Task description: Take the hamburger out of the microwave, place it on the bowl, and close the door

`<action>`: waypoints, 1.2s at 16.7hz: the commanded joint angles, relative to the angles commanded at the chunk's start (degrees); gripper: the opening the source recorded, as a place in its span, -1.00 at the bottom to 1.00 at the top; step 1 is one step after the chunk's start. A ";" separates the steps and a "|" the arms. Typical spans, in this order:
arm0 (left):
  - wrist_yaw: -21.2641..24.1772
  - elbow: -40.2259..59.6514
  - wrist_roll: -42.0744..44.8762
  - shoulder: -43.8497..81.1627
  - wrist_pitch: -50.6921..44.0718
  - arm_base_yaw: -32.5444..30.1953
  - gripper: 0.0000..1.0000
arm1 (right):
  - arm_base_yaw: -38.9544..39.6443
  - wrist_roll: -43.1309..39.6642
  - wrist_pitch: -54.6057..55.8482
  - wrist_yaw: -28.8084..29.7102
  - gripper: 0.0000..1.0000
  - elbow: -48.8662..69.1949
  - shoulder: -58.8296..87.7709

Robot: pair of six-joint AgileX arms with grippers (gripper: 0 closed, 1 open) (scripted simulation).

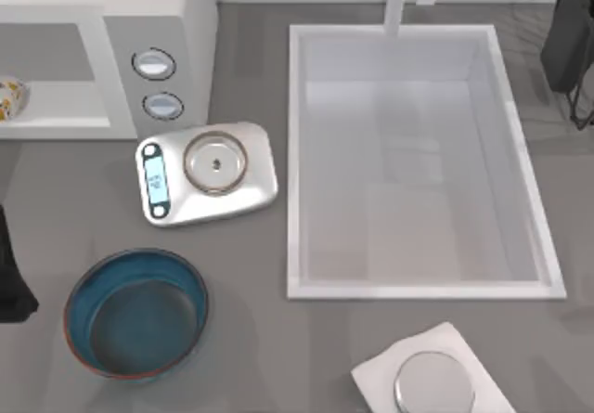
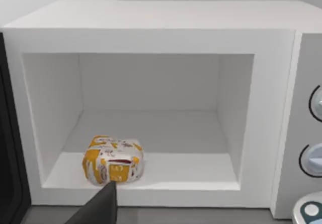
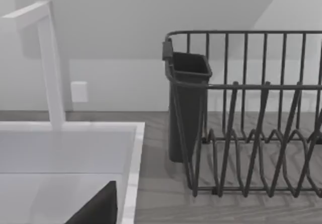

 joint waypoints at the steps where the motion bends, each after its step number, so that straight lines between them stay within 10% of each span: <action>1: 0.12 0.42 0.05 1.10 0.53 0.11 1.00 | 0.00 0.00 0.00 0.00 1.00 0.00 0.00; 20: 9.84 34.70 3.82 91.44 43.45 8.75 1.00 | 0.00 0.00 0.00 0.00 1.00 0.00 0.00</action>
